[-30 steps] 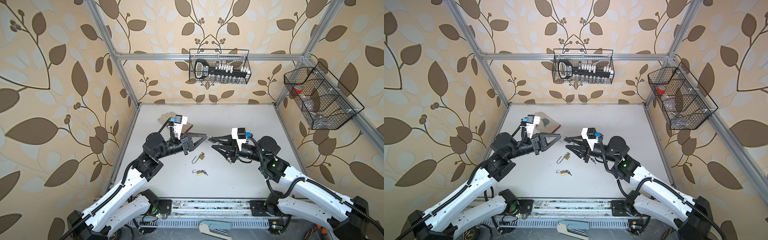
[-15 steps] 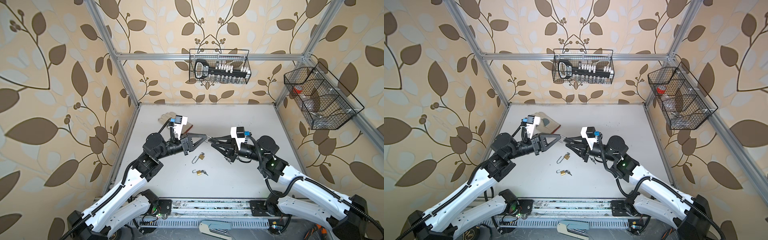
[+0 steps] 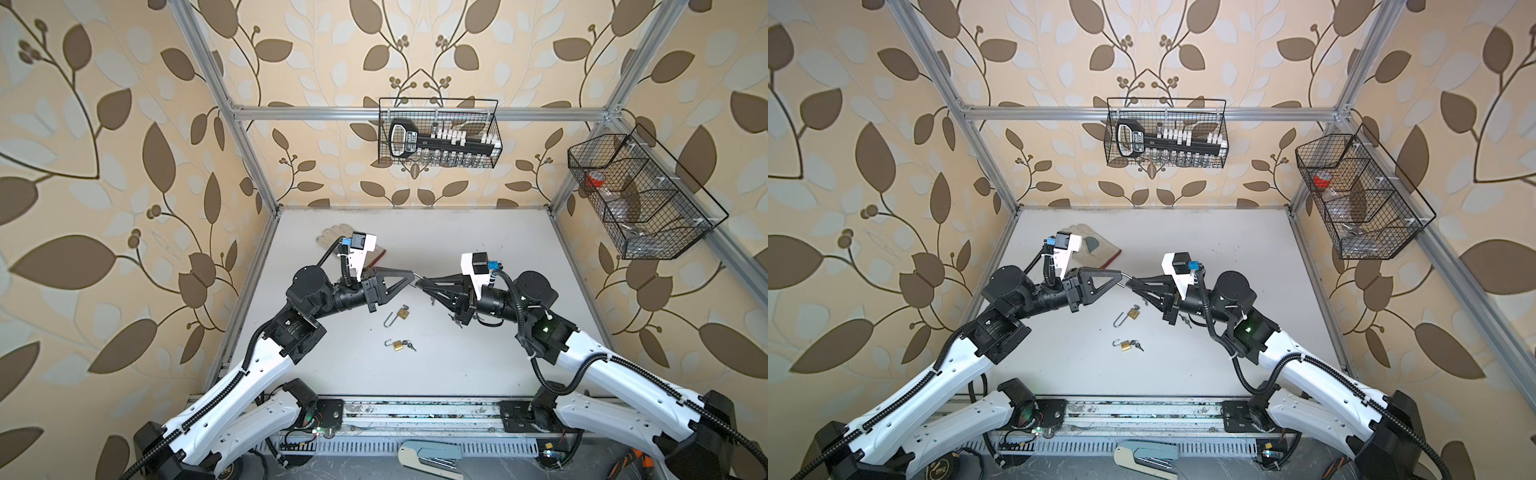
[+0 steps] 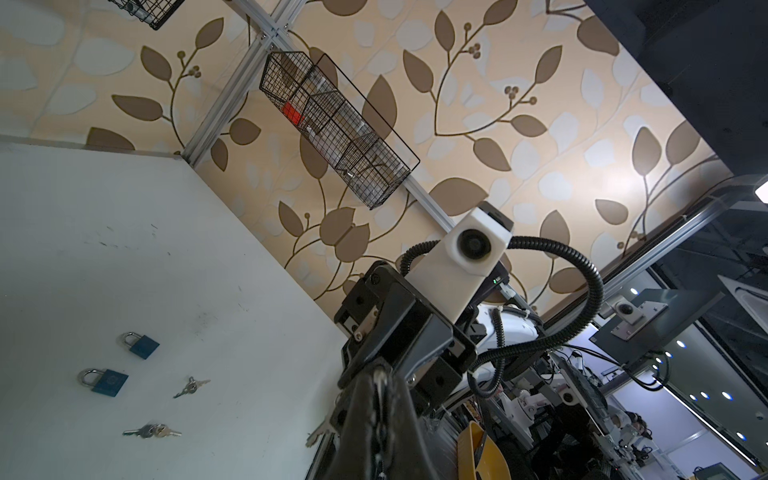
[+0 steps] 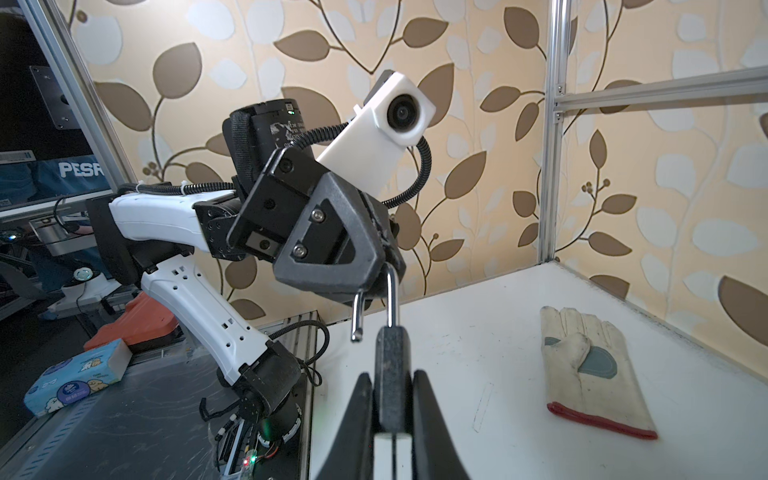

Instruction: Lock with the key

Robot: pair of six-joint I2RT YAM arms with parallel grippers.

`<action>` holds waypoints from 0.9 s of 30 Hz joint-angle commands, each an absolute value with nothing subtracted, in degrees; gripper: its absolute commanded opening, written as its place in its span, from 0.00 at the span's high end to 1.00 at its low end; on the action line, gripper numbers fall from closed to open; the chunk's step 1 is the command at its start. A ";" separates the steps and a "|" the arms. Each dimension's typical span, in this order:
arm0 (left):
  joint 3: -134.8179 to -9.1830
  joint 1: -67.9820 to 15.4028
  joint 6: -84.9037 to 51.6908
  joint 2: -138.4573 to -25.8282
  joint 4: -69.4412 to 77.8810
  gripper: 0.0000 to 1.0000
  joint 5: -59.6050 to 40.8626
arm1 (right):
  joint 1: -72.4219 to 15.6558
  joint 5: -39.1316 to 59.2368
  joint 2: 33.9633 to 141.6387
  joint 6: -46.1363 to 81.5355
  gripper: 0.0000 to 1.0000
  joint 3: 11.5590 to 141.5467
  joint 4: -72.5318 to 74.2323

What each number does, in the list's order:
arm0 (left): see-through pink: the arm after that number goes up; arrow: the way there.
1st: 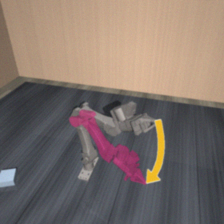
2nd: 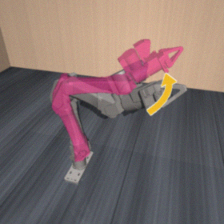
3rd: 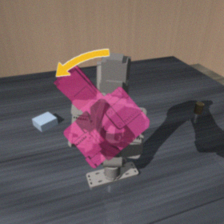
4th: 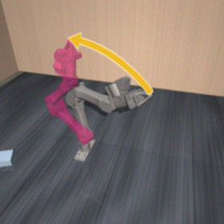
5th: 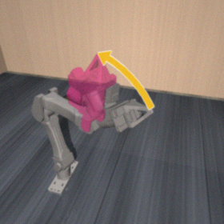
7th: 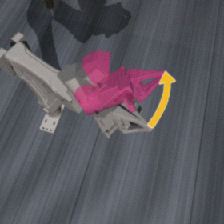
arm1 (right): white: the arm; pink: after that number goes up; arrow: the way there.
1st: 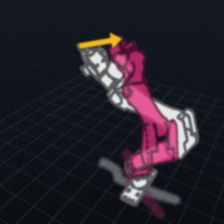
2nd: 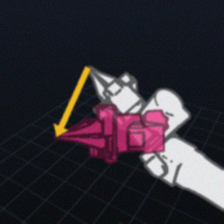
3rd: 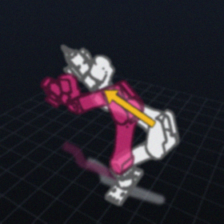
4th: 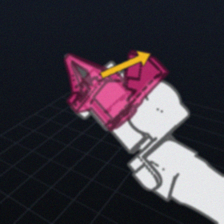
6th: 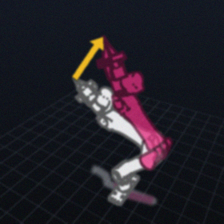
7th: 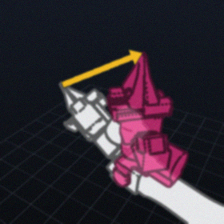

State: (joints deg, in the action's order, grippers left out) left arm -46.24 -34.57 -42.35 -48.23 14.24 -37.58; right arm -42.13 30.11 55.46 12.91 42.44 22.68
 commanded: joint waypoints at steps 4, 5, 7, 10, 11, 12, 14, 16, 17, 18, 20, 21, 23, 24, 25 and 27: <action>-56.88 -34.97 -30.20 -51.01 8.21 1.00 -43.84 | -37.14 42.86 55.67 22.87 1.00 48.79 20.58; -59.19 -34.97 -28.76 -52.22 7.50 1.00 -46.10 | -36.85 46.10 55.58 25.13 1.00 49.61 20.42; -61.48 -34.93 -27.32 -53.33 6.57 1.00 -48.23 | -36.30 48.01 54.95 27.50 1.00 50.13 20.66; -63.51 -34.92 -26.11 -54.18 5.89 1.00 -49.86 | -35.61 51.15 54.33 30.84 1.00 50.69 22.53; -63.86 -34.95 -26.00 -54.30 5.80 1.00 -50.05 | -35.57 51.96 54.15 31.32 1.00 50.84 23.19; -64.32 -34.93 -25.92 -54.53 5.72 1.00 -50.18 | -35.59 52.71 53.86 31.85 1.00 50.92 23.86; -64.85 -34.96 -25.88 -54.91 5.80 1.00 -50.68 | -35.53 53.42 53.41 33.47 1.00 50.89 25.53; -65.19 -34.97 -25.91 -55.28 5.89 1.00 -51.24 | -35.58 54.38 53.58 35.41 1.00 51.10 27.54; -65.21 -34.95 -25.92 -55.37 5.89 1.00 -51.28 | -35.58 54.74 53.65 35.92 1.00 51.30 28.00; -65.21 -34.93 -25.88 -55.37 5.98 1.00 -51.31 | -35.58 55.09 53.83 36.21 1.00 51.57 28.04; -65.00 -34.95 -25.95 -55.37 6.13 1.00 -51.33 | -35.59 55.21 53.79 36.32 1.00 51.68 27.95; -64.95 -35.05 -26.01 -55.29 6.24 1.00 -51.33 | -35.57 54.92 53.73 36.43 1.00 51.61 27.95; -64.86 -34.99 -26.04 -55.28 6.17 1.00 -51.24 | -35.59 54.57 53.70 36.48 1.00 51.68 27.95; -64.86 -35.02 -25.99 -55.28 6.15 1.00 -51.24 | -35.59 54.27 53.70 36.56 1.00 51.72 27.95; -64.84 -35.02 -26.08 -55.37 6.09 1.00 -51.28 | -35.58 53.77 53.70 36.61 1.00 51.83 27.97; -64.65 -34.99 -25.97 -55.57 5.89 1.00 -51.58 | -35.60 53.24 53.70 36.78 1.00 52.03 28.37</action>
